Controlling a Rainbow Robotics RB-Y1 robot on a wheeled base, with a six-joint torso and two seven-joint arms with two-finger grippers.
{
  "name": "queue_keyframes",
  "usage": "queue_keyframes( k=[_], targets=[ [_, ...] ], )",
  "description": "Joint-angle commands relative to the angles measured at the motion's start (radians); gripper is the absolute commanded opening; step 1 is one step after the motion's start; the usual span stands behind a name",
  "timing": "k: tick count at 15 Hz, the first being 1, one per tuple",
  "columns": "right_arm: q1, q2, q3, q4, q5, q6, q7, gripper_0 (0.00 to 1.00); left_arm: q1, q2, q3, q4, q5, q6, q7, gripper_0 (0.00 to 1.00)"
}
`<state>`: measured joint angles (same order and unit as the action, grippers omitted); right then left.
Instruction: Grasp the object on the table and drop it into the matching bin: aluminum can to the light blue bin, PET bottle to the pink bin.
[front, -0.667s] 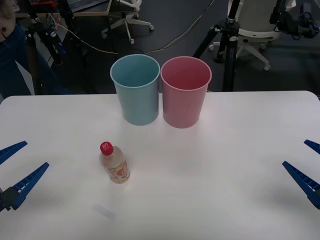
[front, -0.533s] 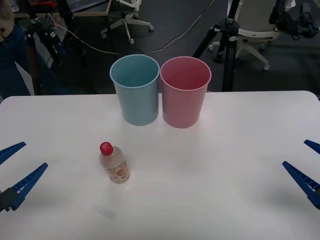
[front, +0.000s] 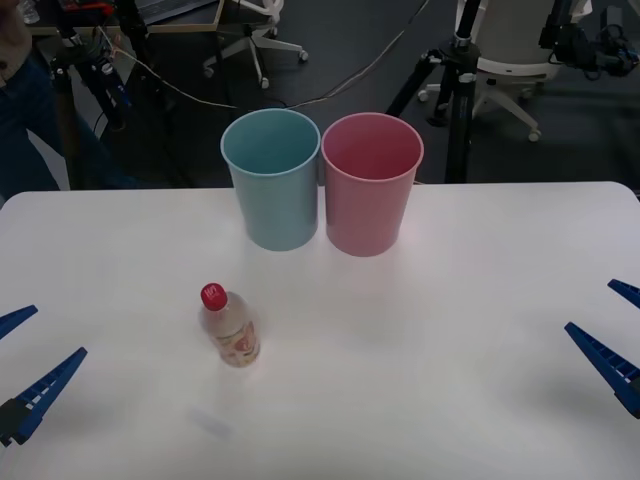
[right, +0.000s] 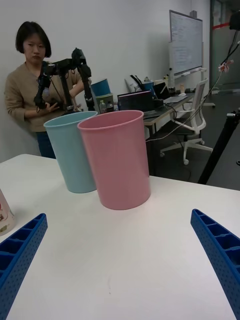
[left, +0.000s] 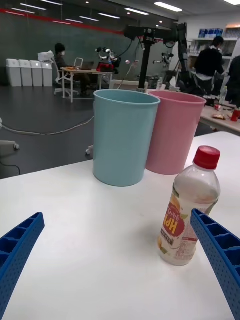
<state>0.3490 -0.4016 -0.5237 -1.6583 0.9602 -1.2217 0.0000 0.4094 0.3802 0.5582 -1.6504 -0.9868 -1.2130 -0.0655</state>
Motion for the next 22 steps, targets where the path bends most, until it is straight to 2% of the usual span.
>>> queue_keyframes(
  k=[1, 10, 12, 14, 19, 22],
  targets=[
    [0.0, 0.0, 0.0, 0.0, 0.0, 0.0, 0.0, 1.0, 0.002, 0.0, -0.035, 0.001, -0.038, 0.006, -0.066, 1.0],
    [0.0, 0.0, 0.0, 0.0, 0.0, 0.0, 0.0, 1.0, -0.014, 0.0, -0.161, 0.024, -0.098, -0.025, -0.142, 1.0],
    [0.0, 0.0, 0.0, 0.0, 0.0, 0.0, 0.0, 1.0, -0.069, 0.0, -0.169, 0.12, -0.095, -0.097, -0.186, 1.0],
    [0.0, 0.0, 0.0, 0.0, 0.0, 0.0, 0.0, 1.0, -0.149, 0.0, -0.178, 0.267, -0.082, -0.163, -0.284, 1.0],
    [0.0, 0.0, 0.0, 0.0, 0.0, 0.0, 0.0, 1.0, -0.297, -0.001, -0.285, 0.512, -0.023, -0.168, -0.461, 1.0],
    [0.0, 0.0, 0.0, 0.0, 0.0, 0.0, 0.0, 1.0, -0.374, -0.004, -0.342, 0.615, -0.004, -0.148, -0.508, 1.0]
  ],
)
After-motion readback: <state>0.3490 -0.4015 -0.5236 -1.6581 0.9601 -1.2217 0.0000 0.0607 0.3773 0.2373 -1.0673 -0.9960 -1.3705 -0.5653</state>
